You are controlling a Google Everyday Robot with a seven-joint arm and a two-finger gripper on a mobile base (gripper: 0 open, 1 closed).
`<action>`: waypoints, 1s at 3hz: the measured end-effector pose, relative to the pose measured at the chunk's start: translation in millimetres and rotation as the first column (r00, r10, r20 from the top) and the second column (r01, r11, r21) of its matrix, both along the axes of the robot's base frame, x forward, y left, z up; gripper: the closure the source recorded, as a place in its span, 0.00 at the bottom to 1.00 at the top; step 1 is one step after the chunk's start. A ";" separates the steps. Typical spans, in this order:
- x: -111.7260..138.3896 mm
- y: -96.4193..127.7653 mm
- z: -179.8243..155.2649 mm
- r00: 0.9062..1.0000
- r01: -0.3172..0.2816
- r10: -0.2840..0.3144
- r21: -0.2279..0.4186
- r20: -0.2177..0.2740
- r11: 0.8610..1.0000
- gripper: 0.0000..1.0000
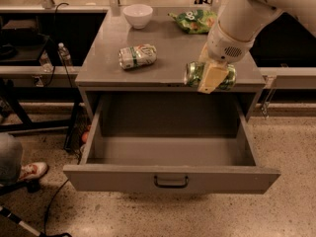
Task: Place green can into top drawer
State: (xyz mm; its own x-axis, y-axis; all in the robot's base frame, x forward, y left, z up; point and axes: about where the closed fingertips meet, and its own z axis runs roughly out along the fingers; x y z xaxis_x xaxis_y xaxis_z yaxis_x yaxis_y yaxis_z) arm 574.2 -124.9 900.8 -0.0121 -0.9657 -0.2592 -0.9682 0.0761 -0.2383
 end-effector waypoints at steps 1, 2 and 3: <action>0.0 0.0 0.0 1.000 0.000 0.000 0.000 0.000 1.000 1.00; -5.8 12.1 -32.5 0.995 0.047 -0.045 0.013 -0.091 0.999 1.00; -9.8 25.4 -64.0 0.985 0.090 -0.084 0.029 -0.152 0.996 1.00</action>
Offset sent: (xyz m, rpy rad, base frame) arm -0.0109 0.0164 -0.0523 0.0167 0.1693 -0.0832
